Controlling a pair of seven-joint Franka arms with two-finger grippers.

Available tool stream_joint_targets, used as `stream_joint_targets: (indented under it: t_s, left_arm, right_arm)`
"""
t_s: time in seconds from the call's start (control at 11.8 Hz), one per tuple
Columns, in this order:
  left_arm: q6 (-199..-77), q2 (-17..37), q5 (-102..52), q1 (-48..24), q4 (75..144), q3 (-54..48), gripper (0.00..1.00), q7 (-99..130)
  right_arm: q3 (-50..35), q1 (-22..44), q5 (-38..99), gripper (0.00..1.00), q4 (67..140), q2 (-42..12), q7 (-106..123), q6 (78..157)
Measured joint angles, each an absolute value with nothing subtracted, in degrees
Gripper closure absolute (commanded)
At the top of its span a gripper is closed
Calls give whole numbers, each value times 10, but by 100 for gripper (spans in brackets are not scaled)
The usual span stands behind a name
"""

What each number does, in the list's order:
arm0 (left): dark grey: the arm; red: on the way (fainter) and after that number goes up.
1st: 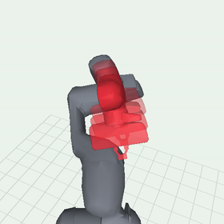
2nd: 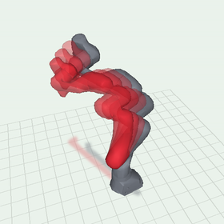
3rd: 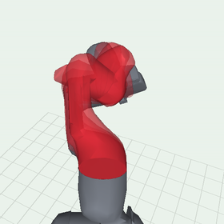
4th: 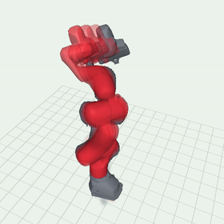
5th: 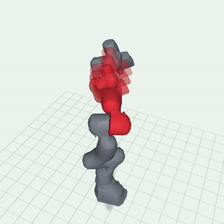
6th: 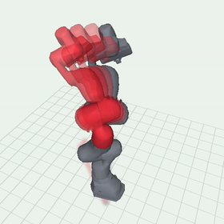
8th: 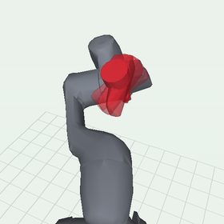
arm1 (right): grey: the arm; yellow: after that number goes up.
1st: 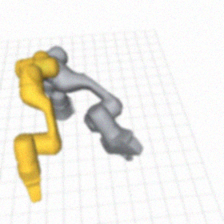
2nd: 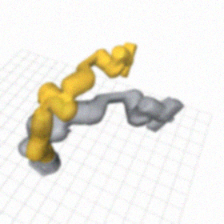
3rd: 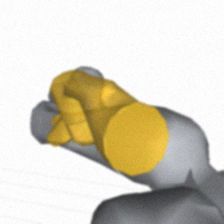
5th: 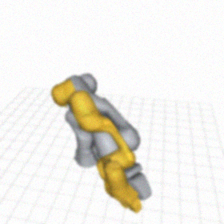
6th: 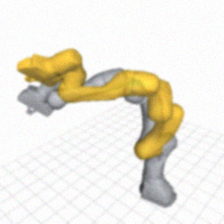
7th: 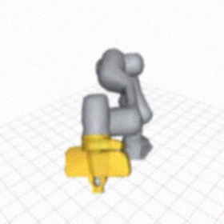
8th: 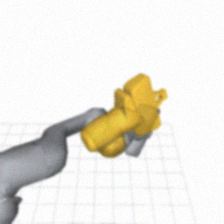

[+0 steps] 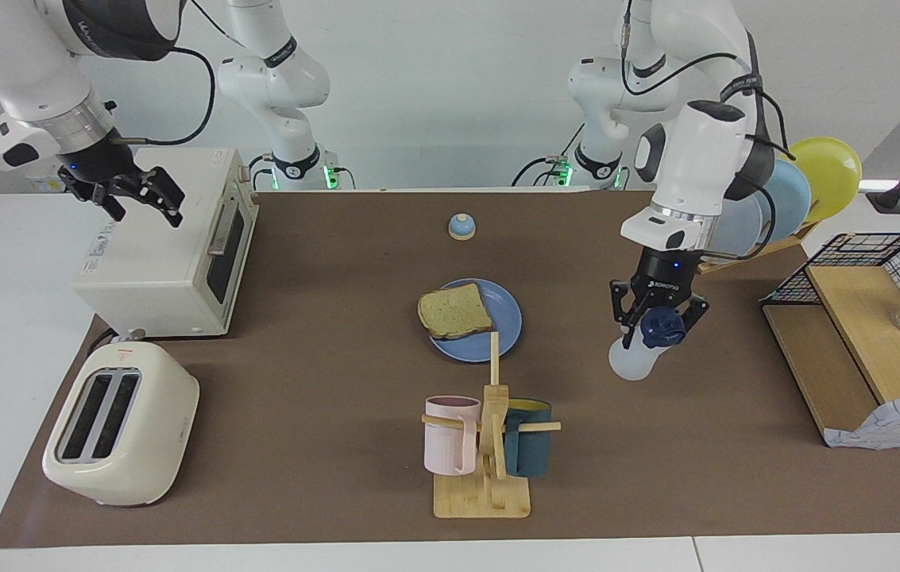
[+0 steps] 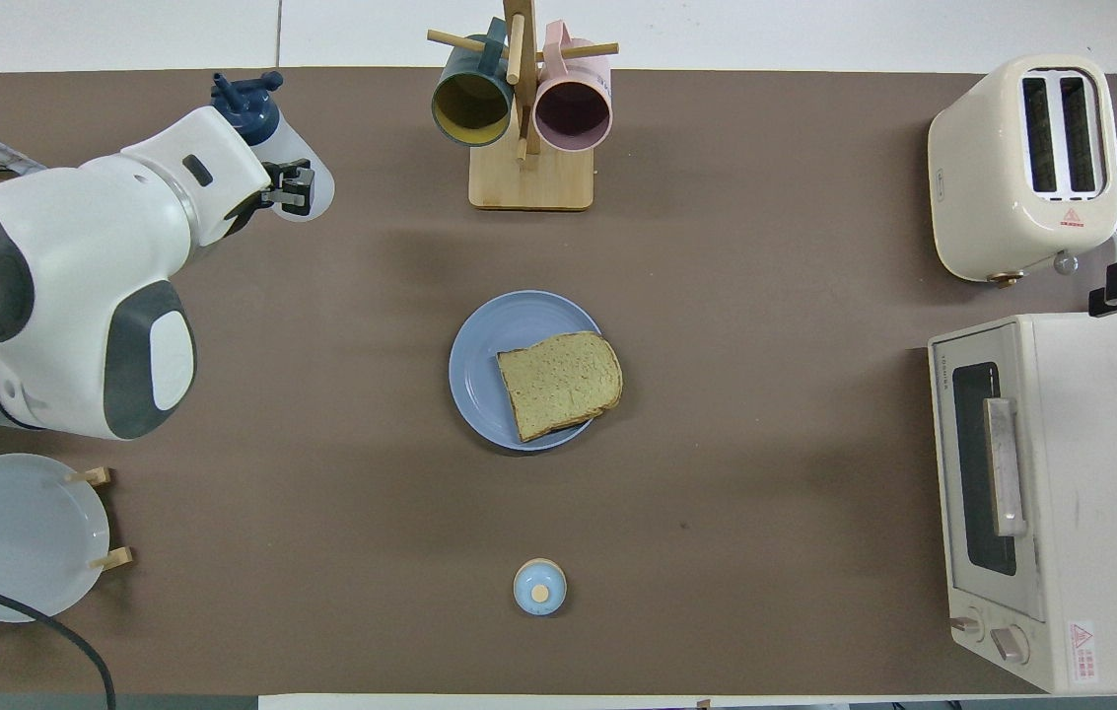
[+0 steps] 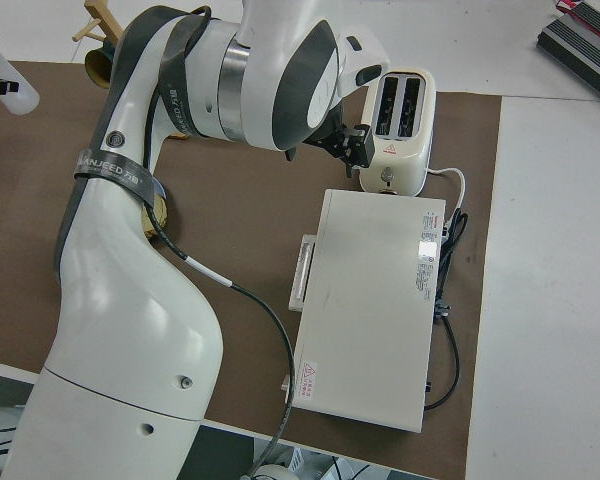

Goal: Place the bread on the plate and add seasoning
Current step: 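Carry the bottle back beside the mug stand with the left gripper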

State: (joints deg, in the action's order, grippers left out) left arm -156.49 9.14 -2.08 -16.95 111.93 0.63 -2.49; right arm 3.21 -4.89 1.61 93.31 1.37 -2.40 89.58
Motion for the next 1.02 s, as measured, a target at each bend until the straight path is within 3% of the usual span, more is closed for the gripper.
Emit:
stream_joint_targets:
  t_s: [0.59, 0.76, 0.85, 0.93, 1.02]
  left_arm:
    - [-1888, 280, -21, -170, 1129, 6, 100, -33]
    - [-1911, 302, -21, -169, 1127, 9, 100, -72]
    - [-1911, 302, -21, -169, 1127, 10, 79, -80]
    - [-1911, 302, -21, -169, 1127, 10, 14, -82]
    - [-1911, 302, -21, -169, 1128, 10, 0, -83]
  right_arm:
    - [32, -49, 16, 0, 934, 14, -24, 896]
    - [32, -49, 16, 0, 934, 14, -24, 896]
    - [32, -49, 16, 0, 934, 14, -24, 896]
    - [32, -49, 16, 0, 934, 14, -24, 896]
    - [32, -49, 16, 0, 934, 14, -24, 896]
